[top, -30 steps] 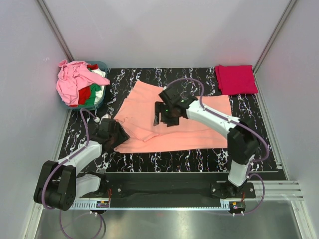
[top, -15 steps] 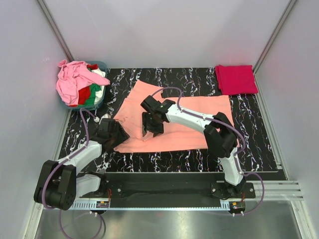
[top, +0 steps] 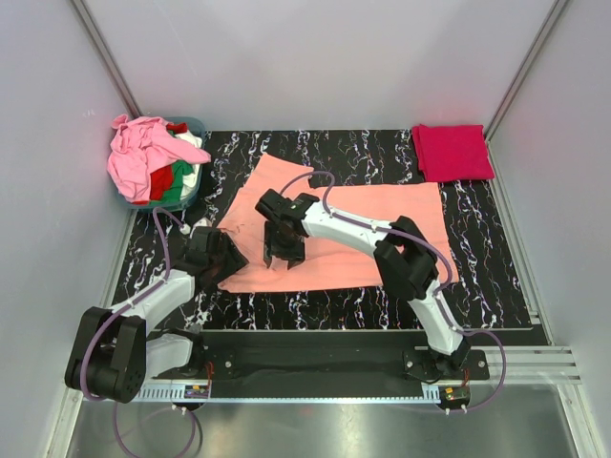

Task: Fold and stack the t-shirts
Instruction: Fold the tshirt

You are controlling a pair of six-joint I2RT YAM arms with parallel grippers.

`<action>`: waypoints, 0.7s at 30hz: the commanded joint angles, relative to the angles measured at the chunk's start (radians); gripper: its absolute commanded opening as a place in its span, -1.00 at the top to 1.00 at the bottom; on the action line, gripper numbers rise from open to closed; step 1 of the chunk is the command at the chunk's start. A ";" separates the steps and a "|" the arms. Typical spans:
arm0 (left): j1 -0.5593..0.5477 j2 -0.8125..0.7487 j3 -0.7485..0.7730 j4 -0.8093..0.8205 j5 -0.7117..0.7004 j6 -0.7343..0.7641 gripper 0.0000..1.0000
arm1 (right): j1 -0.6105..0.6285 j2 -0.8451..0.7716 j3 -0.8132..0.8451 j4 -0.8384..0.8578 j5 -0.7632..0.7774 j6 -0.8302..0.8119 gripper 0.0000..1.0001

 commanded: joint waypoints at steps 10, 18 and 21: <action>0.012 0.013 -0.035 -0.030 -0.040 0.018 -0.17 | 0.029 0.127 0.155 -0.121 0.134 -0.003 -0.12; 0.012 0.013 -0.035 -0.028 -0.039 0.019 -0.17 | 0.035 0.155 0.191 -0.138 0.155 -0.010 0.10; 0.012 0.013 -0.036 -0.028 -0.039 0.021 -0.17 | 0.037 0.158 0.206 -0.141 0.155 -0.013 0.22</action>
